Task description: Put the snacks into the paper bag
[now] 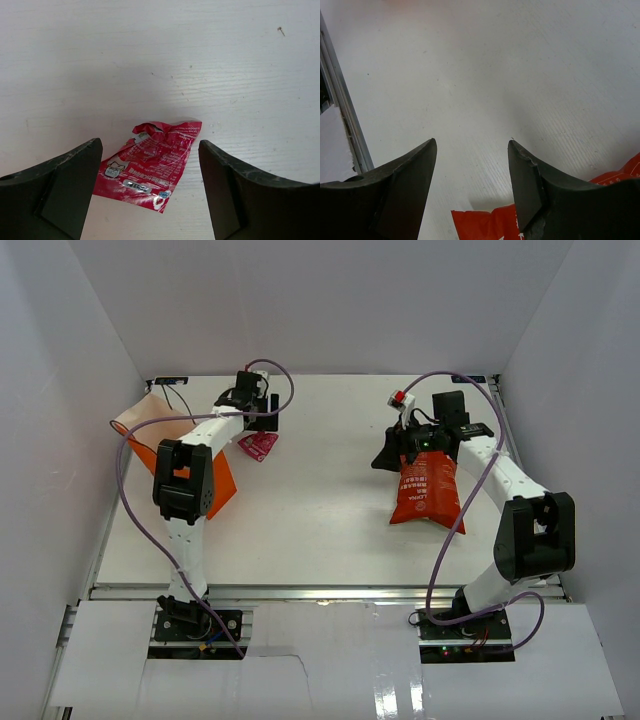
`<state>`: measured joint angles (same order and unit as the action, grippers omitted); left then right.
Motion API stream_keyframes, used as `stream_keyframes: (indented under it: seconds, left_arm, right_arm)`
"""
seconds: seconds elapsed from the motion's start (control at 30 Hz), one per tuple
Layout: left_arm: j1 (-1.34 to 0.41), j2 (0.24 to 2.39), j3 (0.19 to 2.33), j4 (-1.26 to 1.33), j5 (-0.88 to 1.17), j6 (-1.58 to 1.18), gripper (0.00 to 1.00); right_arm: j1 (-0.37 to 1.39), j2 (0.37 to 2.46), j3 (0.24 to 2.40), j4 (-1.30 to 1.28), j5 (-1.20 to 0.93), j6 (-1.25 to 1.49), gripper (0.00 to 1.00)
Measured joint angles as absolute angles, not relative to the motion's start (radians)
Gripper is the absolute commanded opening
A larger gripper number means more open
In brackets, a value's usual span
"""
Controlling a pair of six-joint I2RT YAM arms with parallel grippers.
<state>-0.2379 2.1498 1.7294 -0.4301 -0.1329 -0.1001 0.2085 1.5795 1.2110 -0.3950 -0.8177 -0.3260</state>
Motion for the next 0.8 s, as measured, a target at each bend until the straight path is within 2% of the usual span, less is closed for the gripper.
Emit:
stream_keyframes:
  seconds: [0.17, 0.3, 0.57, 0.67, 0.8]
  left_arm:
    - [-0.237, 2.199, 1.737, -0.429, -0.067, -0.090, 0.86]
    - [-0.235, 2.230, 1.737, -0.434, -0.042, -0.097, 0.74]
    - [-0.231, 2.246, 1.746, -0.447, -0.036, -0.149, 0.40]
    - [-0.230, 2.244, 1.750, -0.448, -0.035, -0.177, 0.30]
    - [-0.229, 2.222, 1.720, -0.447, -0.017, -0.218, 0.24]
  right_arm:
    - [0.194, 1.580, 1.211, -0.395, -0.822, -0.326, 0.65]
    - [0.190, 1.580, 1.211, -0.395, -0.826, -0.325, 0.65]
    - [0.185, 1.580, 1.211, -0.395, -0.838, -0.325, 0.65]
    - [0.182, 1.579, 1.211, -0.395, -0.841, -0.324, 0.65]
    - [0.179, 1.579, 1.211, -0.395, -0.841, -0.323, 0.65]
